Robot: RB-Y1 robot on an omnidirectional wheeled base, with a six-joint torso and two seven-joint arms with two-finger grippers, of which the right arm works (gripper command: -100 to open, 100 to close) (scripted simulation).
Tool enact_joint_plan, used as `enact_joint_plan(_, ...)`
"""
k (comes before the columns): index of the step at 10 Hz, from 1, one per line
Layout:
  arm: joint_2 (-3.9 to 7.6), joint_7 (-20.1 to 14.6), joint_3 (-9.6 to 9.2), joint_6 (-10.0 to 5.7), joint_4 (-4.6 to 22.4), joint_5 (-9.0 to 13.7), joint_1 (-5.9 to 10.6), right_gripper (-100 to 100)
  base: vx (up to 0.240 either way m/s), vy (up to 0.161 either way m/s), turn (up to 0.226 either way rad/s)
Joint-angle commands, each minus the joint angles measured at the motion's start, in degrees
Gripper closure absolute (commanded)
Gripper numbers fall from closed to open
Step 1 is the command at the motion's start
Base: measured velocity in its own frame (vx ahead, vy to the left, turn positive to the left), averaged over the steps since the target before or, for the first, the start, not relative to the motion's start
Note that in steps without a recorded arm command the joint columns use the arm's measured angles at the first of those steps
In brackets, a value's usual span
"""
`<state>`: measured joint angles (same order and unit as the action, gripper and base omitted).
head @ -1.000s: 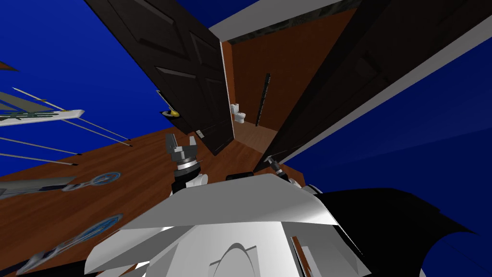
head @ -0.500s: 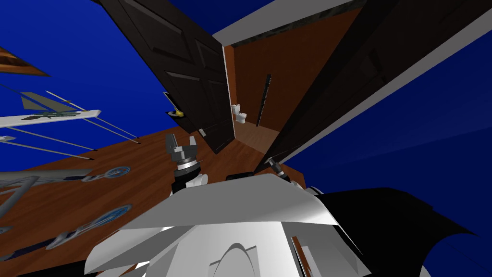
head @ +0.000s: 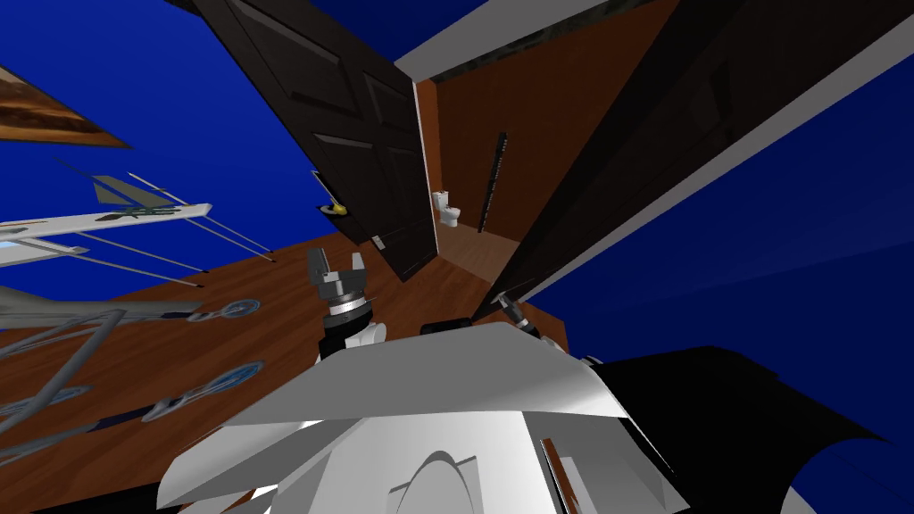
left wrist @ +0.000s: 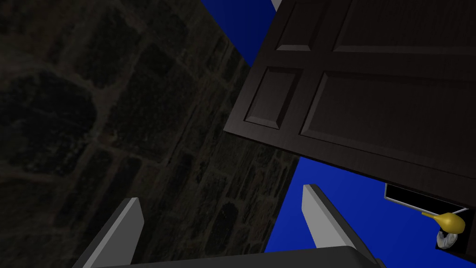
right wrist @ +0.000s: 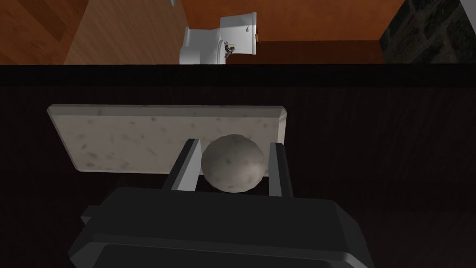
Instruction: Pull the door open
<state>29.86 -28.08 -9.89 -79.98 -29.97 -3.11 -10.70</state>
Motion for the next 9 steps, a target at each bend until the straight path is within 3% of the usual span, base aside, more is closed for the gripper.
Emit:
enact_joint_plan(1, -0.33, 0.02, -0.08, -2.86, 2.86, -0.09, 2.86, 100, -0.011, -0.006, -0.003)
enact_joint_plan(2, -0.33, 0.02, -0.08, -4.22, 5.34, -0.09, 4.31, 100, 0.002, 0.006, 0.001)
enact_joint_plan(3, -0.33, 0.02, -0.08, -5.84, 7.90, -0.09, 4.31, 100, 0.013, 0.010, 0.015)
enact_joint_plan(6, -0.33, 0.02, -0.08, -6.06, 11.77, -0.09, 4.31, 100, 0.012, 0.006, 0.009)
enact_joint_plan(7, -0.19, -0.04, -0.21, -7.21, 13.13, -0.11, 4.36, 100, -0.030, -0.009, 0.054)
enact_joint_plan(8, -0.19, -0.04, -0.21, -7.21, 11.09, -0.11, 4.36, 100, -0.052, -0.030, 0.016)
enact_joint_plan(9, -0.19, -0.04, -0.21, -7.21, 12.62, -0.11, 4.36, 100, -0.032, -0.022, 0.019)
